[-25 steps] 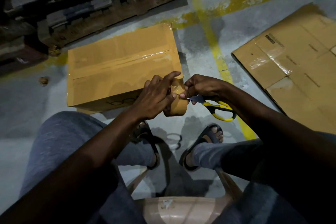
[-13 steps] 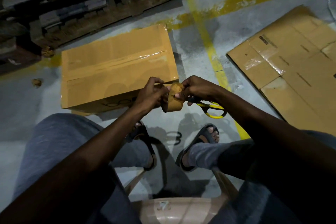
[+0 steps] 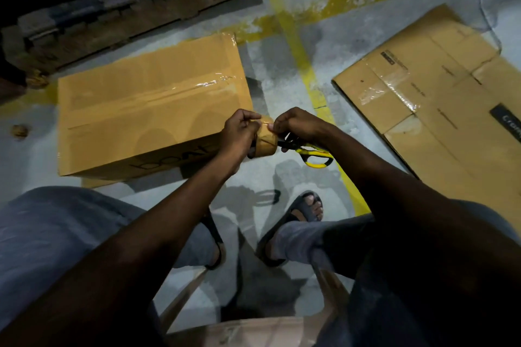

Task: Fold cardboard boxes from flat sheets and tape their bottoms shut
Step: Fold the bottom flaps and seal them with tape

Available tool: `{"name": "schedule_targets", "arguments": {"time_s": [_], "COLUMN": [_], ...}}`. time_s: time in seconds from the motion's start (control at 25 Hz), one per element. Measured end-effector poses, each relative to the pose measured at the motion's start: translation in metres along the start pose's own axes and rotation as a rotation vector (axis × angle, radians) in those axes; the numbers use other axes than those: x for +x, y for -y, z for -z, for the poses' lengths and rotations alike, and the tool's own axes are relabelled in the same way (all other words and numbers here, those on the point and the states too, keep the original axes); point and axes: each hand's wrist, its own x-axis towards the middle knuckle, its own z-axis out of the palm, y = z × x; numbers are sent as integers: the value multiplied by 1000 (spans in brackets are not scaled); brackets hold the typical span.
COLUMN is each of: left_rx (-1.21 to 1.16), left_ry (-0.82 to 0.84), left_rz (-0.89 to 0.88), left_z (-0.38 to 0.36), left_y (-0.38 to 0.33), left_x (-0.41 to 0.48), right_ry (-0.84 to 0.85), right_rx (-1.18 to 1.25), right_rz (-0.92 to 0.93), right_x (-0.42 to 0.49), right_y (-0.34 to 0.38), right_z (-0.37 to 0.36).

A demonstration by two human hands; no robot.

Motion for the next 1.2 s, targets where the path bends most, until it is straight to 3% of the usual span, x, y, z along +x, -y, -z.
{"name": "schedule_targets", "arguments": {"time_s": [0.2, 0.36, 0.56, 0.84, 1.2], "left_rx": [187, 435, 662, 699, 724], "left_ry": [16, 86, 274, 400, 426], "left_rz": [45, -130, -252, -286, -248], "left_z": [-27, -42, -72, -110, -104], "left_y": [6, 23, 42, 52, 77], "left_x": [35, 58, 95, 126, 122], "right_ry": [-144, -413, -702, -748, -657], "right_rx": [-71, -257, -143, -71, -444], "right_rz": [-136, -230, -282, -359, -356], "right_x": [41, 80, 134, 193, 194], "right_y": [-40, -85, -148, -175, -196], "right_z": [38, 66, 79, 90, 64]}}
